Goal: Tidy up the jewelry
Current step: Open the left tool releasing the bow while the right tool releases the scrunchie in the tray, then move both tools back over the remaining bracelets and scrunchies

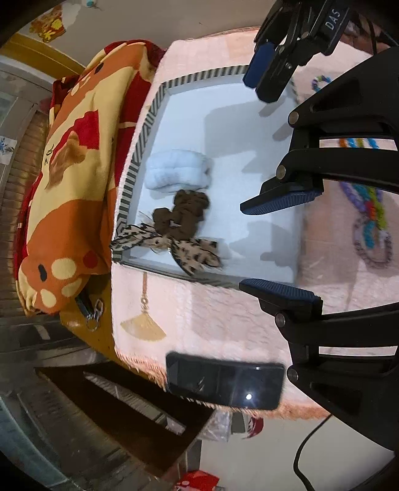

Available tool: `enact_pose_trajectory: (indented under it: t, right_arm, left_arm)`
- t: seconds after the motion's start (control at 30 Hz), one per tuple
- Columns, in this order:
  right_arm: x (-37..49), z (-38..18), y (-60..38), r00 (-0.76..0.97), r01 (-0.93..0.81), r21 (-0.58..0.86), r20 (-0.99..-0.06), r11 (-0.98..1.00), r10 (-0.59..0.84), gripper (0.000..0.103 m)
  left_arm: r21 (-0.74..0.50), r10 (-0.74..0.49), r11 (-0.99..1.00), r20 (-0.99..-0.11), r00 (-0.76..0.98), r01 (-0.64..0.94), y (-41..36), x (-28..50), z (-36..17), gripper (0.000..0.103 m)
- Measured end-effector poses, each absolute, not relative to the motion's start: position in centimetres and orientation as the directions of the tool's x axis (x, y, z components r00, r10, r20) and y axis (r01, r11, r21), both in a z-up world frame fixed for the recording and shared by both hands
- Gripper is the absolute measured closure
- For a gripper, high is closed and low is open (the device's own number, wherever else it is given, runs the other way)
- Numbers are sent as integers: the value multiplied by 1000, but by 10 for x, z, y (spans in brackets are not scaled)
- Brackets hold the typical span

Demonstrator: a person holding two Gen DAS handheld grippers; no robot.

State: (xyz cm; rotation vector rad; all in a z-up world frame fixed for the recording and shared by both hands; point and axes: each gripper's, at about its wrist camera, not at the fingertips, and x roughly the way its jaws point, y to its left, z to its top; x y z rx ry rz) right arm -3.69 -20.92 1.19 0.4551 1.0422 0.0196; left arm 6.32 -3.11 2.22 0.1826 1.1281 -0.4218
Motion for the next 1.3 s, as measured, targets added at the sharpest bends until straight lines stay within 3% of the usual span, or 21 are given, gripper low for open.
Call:
enact_pose_trajectory:
  t: [0.13,0.97,1.3]
  right_arm:
    - [-65,17,-202,524,193,348,-827,918,203,38]
    - [-192,13,-184,536,246,277,-838,929,108,37]
    - [-225,-4,-189,512,296,301,-851,907,116,37]
  left_arm:
    - [-53,-227,909,-894,387,413,-21,41,28,60]
    - [-61,-229,915,-892,389,398,41,-42,22,60]
    - [-86,-304,824,-901,309,559,25,-74,-1,60]
